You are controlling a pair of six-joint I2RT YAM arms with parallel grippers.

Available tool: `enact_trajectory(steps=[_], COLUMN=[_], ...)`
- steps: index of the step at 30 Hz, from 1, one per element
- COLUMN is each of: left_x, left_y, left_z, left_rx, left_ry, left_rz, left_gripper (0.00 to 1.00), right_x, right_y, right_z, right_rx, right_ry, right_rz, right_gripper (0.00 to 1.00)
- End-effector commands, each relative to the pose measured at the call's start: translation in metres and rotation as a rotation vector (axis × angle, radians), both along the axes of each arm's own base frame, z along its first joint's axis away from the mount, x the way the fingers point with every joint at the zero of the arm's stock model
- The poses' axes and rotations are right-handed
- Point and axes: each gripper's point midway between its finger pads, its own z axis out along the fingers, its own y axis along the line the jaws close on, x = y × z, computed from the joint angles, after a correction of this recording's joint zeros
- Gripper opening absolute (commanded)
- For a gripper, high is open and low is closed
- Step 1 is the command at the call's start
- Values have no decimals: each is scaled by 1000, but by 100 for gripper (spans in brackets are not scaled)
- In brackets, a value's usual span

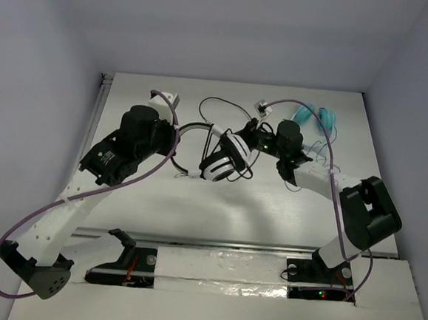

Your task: Wrap the headphones

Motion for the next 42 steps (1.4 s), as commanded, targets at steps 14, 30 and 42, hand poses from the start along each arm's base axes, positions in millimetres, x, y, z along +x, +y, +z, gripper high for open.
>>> enact_trajectory(steps=[14,30,42], left_x=[16,52,106], left_y=[-19,-34,23], left_z=[132,182,152], left_rx=[-305,-442,-460], left_ry=[-234,-318,-335], left_rz=[32,83,318], left_gripper=[0,0,0], right_x=[-21,-109,-206], right_y=[34,75,64], right_z=[-21,-36,-22], right_rx=[136,191,241], right_ry=[59,113,174], right_rz=[166,372,446], right_gripper=[45,43,37])
